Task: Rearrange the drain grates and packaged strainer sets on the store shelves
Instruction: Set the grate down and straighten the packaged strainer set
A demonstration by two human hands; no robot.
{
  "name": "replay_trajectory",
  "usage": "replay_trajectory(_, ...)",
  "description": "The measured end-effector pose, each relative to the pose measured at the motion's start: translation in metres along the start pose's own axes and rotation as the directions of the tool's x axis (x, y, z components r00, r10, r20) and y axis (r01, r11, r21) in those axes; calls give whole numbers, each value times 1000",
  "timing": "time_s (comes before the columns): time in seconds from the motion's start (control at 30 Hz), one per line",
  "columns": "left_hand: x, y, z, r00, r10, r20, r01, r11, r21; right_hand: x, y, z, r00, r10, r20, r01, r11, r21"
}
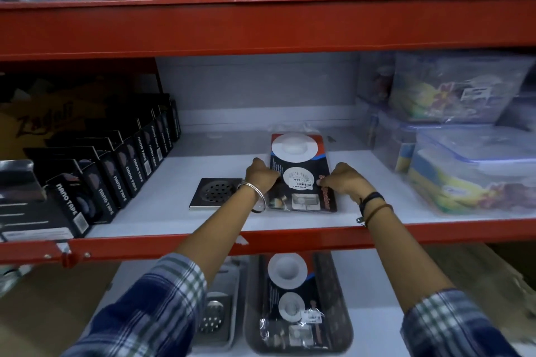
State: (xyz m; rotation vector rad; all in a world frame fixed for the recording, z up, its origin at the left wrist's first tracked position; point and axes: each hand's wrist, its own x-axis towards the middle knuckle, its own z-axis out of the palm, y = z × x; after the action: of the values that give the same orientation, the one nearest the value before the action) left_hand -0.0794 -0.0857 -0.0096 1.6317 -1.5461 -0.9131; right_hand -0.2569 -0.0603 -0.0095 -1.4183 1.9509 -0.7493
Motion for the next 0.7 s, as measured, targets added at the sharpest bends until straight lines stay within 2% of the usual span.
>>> replay_trajectory(0.13, -20, -8, -3, 999, -39, -2, 39, 999, -11, -15, 11, -4, 999, -30, 36, 29, 1000, 9)
replay_trajectory(0.27, -42, -14, -5, 1000, -18, 3, 18, 999, -50, -36, 19, -6, 999, -35, 34, 36, 998, -42)
replay_trajectory(0.43, -58, -17, -8, 999, 35, -33, -32, 996, 78, -57, 18, -2, 999, -47, -20, 44, 990, -134)
replay_trajectory(0.53, -65, -21, -15, 987, 141, -74, -121, 966, 226, -75, 9, 4, 987, -51, -151, 7, 960, -279)
replay_trajectory(0.6, -70, -25, -25, 945, 285, -161, -217, 914, 344, -90, 0, 9, 944, -143, -299, 24, 929, -370)
replay_trajectory(0.63, -73, -29, -33, 907, 366, -209, -263, 879, 398, -97, -5, 13, 918, -214, -335, 79, 924, -375)
replay_trajectory(0.7, -77, -40, -53, 827, 491, -273, -329, 818, 472, -108, -20, 23, 878, -358, -317, 260, 914, -312)
